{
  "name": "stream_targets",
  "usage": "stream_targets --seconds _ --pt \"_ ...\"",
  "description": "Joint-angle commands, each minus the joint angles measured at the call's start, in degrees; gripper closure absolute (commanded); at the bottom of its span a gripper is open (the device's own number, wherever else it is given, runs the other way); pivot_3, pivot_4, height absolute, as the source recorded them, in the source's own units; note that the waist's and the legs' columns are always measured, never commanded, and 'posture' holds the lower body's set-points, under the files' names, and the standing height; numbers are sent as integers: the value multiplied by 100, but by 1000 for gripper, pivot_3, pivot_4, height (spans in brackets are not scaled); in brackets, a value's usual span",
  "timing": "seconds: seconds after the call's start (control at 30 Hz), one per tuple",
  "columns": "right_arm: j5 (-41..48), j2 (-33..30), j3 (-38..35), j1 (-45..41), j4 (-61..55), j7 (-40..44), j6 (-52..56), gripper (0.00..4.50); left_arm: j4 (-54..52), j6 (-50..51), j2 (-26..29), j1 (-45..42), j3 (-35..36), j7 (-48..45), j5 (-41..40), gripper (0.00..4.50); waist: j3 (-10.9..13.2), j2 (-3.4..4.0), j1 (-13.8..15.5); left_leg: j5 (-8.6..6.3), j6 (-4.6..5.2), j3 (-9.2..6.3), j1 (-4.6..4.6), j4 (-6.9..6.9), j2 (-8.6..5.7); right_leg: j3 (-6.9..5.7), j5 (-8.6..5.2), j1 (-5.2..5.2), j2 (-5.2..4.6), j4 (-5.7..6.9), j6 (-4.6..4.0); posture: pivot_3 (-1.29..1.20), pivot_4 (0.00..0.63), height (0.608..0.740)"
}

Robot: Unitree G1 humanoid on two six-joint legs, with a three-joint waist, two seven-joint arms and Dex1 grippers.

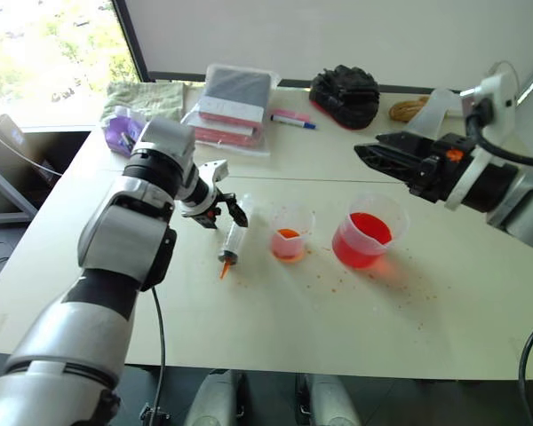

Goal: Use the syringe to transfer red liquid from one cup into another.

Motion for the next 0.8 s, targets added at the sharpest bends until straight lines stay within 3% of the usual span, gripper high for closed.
stream_targets --seconds 0.03,0.27,0.43,0.57,0.8 --pt "-13 -68 -119 -123 -57 86 -61 1719 -355 6 309 17 5 -22 -37 13 0 0 1 0 -1 0 0 0 0 0 0 0 0 0 0 0 150 740" --pt "-272 -117 -107 -167 61 386 -52 1719 -1575 -1118 634 61 464 -189 -228 13 0 0 39 5 -11 -1 -6 0 -3 -1 1 -2 -10 -4 -2 0 150 740" --pt "-754 -353 -113 -20 -25 1119 -20 1719 -2826 -1813 944 369 579 -635 -445 13 -1 2 17 17 -32 2 -7 -1 -11 0 1 -3 -17 -7 -2 0 150 740" --pt "-1463 -880 -9 469 -280 2242 -55 1719 -4067 -2609 1300 1038 1042 -1372 -989 13 -5 10 -11 19 -35 3 -2 -13 -9 0 1 -6 -14 -5 -3 0 150 740" --pt "-3212 -1983 -22 1829 -548 4544 -887 1719 -5613 -4132 1964 2448 779 -2253 -984 13 -8 16 18 16 -28 4 9 -9 -12 -1 1 7 -12 -5 -4 0 150 740"
